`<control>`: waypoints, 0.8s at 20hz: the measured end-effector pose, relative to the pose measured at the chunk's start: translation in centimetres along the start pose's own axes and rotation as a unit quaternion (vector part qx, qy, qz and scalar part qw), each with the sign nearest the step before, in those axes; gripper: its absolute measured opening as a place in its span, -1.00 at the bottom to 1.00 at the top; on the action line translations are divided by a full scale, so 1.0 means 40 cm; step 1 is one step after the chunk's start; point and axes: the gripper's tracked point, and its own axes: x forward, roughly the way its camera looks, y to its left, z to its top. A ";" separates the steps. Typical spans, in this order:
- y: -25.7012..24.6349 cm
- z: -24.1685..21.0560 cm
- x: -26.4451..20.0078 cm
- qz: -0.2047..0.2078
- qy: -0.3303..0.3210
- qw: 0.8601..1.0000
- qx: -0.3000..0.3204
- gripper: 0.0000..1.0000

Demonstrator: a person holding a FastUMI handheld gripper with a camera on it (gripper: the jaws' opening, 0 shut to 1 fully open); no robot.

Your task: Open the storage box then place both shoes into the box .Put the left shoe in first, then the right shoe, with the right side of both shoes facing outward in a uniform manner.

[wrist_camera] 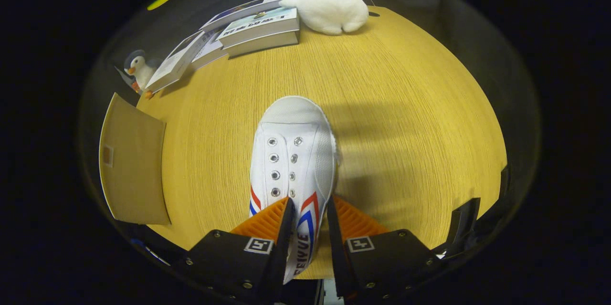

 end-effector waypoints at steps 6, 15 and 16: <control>-0.014 0.011 -0.001 -0.007 -0.020 0.999 0.040 -0.50; 0.040 0.015 -0.068 0.047 -0.029 0.994 0.089 -0.99; 0.052 0.016 -0.082 0.049 -0.030 0.995 0.086 -0.98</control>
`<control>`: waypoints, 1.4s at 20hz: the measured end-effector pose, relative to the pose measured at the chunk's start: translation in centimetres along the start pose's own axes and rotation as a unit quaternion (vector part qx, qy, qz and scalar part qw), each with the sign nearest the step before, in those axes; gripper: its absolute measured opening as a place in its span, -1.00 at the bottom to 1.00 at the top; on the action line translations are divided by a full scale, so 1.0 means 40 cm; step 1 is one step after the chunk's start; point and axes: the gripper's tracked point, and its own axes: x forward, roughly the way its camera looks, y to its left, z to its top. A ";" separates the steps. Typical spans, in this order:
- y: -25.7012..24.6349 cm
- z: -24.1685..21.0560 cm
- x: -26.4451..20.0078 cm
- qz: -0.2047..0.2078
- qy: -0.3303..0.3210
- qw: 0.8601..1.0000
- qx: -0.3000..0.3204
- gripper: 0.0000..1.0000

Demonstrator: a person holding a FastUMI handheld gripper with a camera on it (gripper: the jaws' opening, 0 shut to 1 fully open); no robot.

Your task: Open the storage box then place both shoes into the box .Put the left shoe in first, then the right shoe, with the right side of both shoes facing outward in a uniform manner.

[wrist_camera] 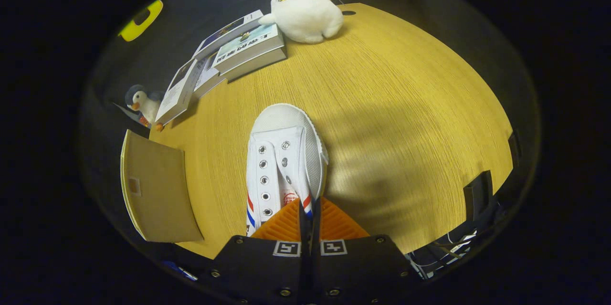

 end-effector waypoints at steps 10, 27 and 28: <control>0.180 0.064 -0.124 0.040 -0.032 0.998 -0.027 -0.99; 0.570 0.060 -0.228 0.115 -0.053 0.989 -0.077 -0.99; 0.599 0.054 -0.236 0.121 -0.053 0.988 -0.082 -0.99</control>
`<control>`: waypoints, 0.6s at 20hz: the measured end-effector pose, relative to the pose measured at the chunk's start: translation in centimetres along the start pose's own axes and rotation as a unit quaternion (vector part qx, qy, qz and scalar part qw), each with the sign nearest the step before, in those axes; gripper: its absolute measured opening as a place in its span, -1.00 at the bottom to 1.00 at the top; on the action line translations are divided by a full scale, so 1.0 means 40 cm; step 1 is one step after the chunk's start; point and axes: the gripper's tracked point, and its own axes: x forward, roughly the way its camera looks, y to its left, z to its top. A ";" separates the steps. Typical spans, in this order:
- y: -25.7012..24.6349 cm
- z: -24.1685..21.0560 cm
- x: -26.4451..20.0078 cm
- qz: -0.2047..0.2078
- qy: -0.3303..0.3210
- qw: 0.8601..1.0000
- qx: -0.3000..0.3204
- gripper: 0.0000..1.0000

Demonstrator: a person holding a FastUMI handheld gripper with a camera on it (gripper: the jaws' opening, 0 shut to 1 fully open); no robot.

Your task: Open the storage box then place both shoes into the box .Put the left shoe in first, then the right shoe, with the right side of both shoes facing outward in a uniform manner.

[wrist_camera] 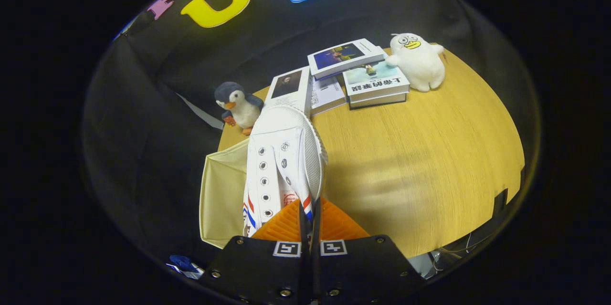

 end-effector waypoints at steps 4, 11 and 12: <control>0.122 0.010 0.006 0.026 -0.006 0.999 -0.024 -0.99; 0.261 -0.050 0.101 0.034 0.018 0.998 -0.057 -0.99; 0.267 -0.066 0.119 0.029 0.025 0.997 -0.060 -0.99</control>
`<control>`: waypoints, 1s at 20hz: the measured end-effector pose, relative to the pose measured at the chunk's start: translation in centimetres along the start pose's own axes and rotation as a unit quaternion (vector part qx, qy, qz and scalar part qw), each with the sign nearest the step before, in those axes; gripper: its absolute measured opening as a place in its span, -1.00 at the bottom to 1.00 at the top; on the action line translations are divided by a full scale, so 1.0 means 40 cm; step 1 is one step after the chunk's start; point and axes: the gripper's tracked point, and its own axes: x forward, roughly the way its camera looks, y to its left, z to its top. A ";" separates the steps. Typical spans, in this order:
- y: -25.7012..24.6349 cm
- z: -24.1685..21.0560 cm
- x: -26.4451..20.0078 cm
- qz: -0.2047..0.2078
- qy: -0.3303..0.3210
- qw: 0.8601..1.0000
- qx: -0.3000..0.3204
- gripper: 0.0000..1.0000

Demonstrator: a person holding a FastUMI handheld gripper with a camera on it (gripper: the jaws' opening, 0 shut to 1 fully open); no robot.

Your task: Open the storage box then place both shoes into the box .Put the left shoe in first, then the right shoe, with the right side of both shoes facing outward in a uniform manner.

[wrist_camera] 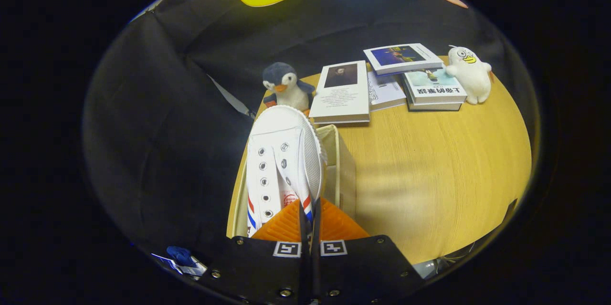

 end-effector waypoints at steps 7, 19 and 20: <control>0.020 -0.023 0.046 -0.012 -0.009 1.000 -0.001 -0.32; -0.042 0.111 -0.190 -0.007 -0.150 0.986 -0.070 0.96; -0.070 0.120 -0.222 -0.015 -0.162 0.984 -0.076 0.96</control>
